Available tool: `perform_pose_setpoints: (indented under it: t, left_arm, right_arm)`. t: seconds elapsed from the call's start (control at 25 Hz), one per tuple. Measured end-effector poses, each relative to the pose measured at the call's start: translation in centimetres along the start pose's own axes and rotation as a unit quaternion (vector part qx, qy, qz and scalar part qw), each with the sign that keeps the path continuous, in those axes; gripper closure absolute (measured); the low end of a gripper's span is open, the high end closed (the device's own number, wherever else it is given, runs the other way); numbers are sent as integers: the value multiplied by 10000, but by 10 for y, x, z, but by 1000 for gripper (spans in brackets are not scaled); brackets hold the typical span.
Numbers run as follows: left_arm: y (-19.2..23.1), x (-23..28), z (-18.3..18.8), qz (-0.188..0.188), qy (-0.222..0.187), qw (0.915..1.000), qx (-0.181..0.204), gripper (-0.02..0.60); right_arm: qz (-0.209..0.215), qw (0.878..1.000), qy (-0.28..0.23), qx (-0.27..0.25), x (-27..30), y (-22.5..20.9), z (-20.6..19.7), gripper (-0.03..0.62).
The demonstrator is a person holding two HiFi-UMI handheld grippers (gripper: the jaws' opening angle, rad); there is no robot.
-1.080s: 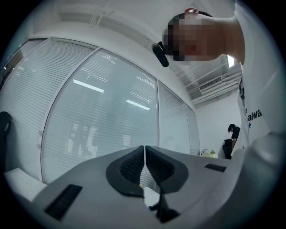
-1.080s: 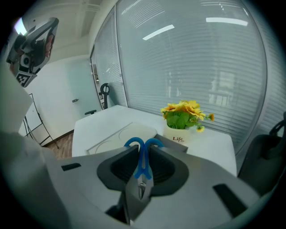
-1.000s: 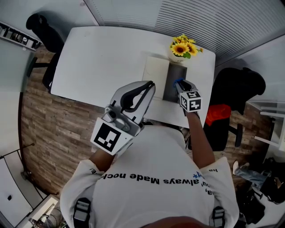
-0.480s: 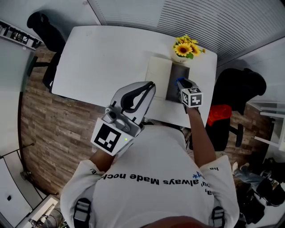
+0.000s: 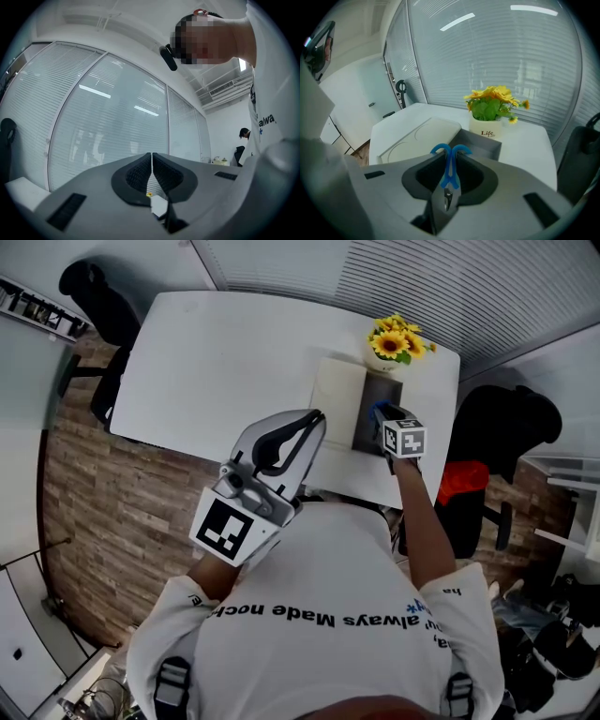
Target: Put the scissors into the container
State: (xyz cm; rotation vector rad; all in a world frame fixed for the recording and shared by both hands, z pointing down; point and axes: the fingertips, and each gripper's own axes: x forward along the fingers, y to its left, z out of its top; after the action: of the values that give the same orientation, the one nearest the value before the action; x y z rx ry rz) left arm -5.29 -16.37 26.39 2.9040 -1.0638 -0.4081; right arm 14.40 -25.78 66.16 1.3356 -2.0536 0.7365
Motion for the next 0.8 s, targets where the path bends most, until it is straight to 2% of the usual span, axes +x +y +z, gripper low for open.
perform_pose_setpoints:
  t: [0.32,0.52,0.8]
  left_arm:
    - [3,0,-1,29,-27,10000,-30,555]
    - [13,-3,1,140,-53,9999,-15,555]
    - [19,0,0,205,-43,9998,-20,555]
  right_arm:
    - [-40,9996,222,150,20,-9,-4,508]
    - [-212,9986,453,192,23,-11,2,508]
    - [-168,9970,700,268,39,-14,-2,507]
